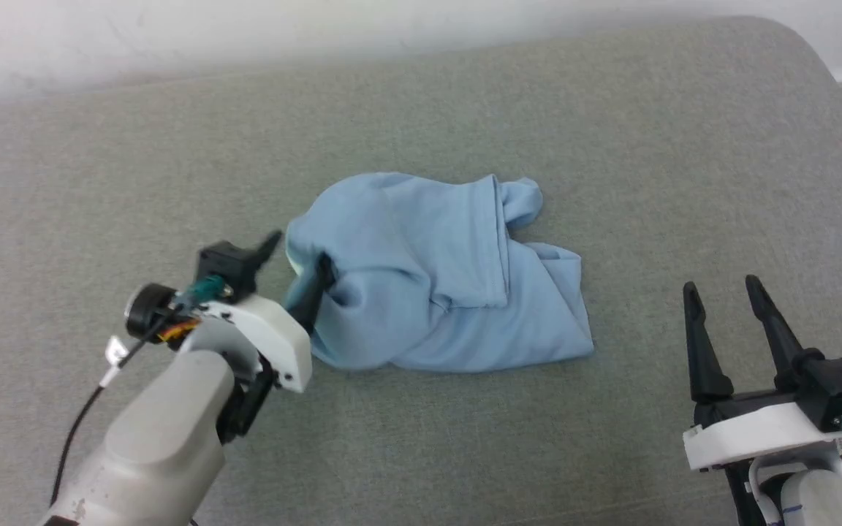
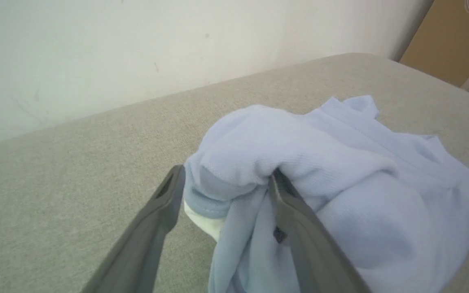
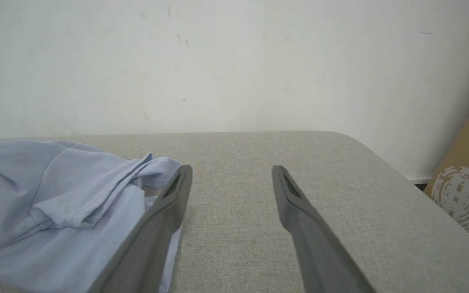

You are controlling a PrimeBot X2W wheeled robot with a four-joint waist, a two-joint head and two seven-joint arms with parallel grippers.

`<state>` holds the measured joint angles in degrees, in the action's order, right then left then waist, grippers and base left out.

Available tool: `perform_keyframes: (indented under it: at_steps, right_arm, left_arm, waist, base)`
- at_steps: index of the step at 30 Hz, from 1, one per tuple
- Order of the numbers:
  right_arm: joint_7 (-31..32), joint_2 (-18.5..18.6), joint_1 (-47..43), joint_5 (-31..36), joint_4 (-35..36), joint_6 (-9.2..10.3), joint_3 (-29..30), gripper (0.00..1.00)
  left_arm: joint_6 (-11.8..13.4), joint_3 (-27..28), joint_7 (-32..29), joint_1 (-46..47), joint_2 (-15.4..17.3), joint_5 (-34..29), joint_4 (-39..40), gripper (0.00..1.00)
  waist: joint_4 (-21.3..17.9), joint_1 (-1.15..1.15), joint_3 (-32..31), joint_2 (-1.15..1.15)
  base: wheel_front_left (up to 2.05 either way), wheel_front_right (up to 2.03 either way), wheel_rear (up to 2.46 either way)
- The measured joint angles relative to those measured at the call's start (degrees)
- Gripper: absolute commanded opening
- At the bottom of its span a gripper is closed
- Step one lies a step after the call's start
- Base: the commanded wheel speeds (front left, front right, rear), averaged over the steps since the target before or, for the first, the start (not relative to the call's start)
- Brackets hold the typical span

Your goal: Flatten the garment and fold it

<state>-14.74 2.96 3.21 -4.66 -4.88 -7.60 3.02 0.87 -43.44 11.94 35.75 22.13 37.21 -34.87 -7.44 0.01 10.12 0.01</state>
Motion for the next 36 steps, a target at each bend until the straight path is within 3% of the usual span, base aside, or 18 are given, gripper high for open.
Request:
perform_keyframes:
  at_steps: [4, 8, 13, 19, 25, 27, 36]
  right_arm:
    - [0.0, 0.0, -0.4, 0.5, -1.3, 0.00, -0.2, 1.00]
    - [0.0, 0.0, -1.8, 1.6, -2.3, 0.00, 0.0, 1.00]
    - [0.1, 0.0, -3.0, 2.1, -3.4, 0.00, 0.0, 1.00]
    - [1.2, 0.0, -4.3, 2.1, -3.6, 0.00, 0.2, 1.00]
    - [3.2, 0.0, -5.0, 2.7, -3.3, 0.00, -1.0, 1.00]
    - [4.9, 0.0, -5.0, 3.4, -3.1, 0.00, -1.7, 1.00]
    - [23.4, 1.8, 2.5, 1.2, -4.8, 0.00, -6.2, 1.00]
  left_arm:
    - [3.4, 3.6, 2.3, -0.2, 0.3, -0.9, 3.2, 1.00]
    - [6.9, 9.4, 2.8, -3.3, 1.3, -3.2, 11.5, 1.00]
    - [10.7, 17.9, 2.8, -13.7, 1.5, -8.4, 25.0, 1.00]
    - [12.9, 26.1, 2.8, -28.6, -0.1, -16.5, 36.4, 1.00]
    - [12.7, 29.2, 2.8, -39.8, -5.8, -21.3, 41.6, 1.00]
    - [11.6, 30.4, 2.8, -40.9, -7.1, -22.6, 41.8, 1.00]
    - [6.4, 31.5, 2.8, -39.7, -11.0, -27.9, 40.7, 1.00]
  waist:
    - [1.1, -0.01, -1.5, 0.00]
    - [3.2, -0.01, -3.5, 0.00]
    - [6.1, -0.02, -6.3, 0.00]
    - [9.2, -0.03, -8.9, 0.00]
    - [11.9, -0.03, -10.5, 0.00]
    - [13.0, -0.03, -10.7, 0.00]
    - [18.2, -0.01, -9.0, 0.00]
  base:
    - [0.00, 0.00, 0.00]
    - [0.00, 0.00, 0.00]
    - [0.00, 0.00, 0.00]
    - [0.00, 0.00, 0.00]
    - [0.00, 0.00, 0.00]
    - [0.00, 0.00, 0.00]
    - [0.00, 0.00, 0.00]
